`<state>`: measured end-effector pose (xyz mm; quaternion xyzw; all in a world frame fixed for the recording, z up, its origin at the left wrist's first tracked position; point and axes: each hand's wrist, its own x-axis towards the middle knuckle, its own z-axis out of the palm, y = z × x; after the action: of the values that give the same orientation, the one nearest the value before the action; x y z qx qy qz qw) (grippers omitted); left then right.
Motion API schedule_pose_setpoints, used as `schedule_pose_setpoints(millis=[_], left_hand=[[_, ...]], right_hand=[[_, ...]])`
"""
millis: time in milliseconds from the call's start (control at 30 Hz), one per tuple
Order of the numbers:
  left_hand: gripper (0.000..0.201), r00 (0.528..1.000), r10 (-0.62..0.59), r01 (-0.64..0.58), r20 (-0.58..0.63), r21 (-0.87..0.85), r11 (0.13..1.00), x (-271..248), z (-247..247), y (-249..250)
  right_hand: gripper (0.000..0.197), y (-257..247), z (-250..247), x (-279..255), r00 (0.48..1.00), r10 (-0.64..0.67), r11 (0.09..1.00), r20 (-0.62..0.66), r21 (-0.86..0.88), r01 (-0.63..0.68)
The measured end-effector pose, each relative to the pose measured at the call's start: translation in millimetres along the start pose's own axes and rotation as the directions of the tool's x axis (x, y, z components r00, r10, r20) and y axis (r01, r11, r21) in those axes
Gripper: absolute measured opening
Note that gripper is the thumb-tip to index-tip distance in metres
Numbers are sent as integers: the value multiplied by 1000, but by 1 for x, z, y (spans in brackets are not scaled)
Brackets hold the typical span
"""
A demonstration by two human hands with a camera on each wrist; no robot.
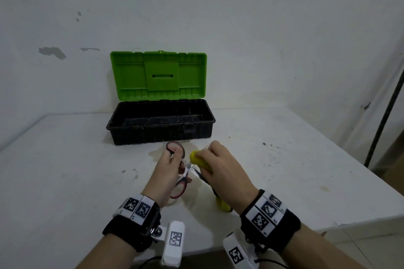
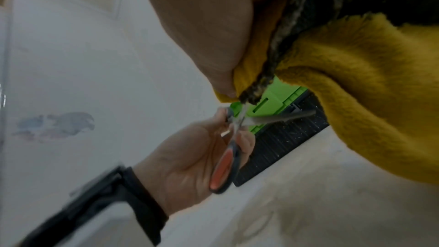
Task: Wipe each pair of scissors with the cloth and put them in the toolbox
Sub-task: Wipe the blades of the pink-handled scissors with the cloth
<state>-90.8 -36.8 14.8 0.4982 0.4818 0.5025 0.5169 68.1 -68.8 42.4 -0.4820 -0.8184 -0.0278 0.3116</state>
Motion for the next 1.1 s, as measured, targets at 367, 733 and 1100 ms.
schedule_pose_setpoints(millis=[367, 733, 1100], left_hand=[[35, 1000, -4, 3, -17, -43, 999, -2, 9, -4], [25, 998, -60, 58, -35, -63, 996, 5, 14, -6], [32, 997, -65, 66, -45, 20, 998, 9, 6, -10]], right_hand=[[16, 7, 9, -2, 1000, -25, 999, -18, -48, 24], [9, 3, 3, -7, 997, -76, 996, -30, -47, 74], [12, 34, -5, 10, 981, 80, 997, -178, 25, -77]])
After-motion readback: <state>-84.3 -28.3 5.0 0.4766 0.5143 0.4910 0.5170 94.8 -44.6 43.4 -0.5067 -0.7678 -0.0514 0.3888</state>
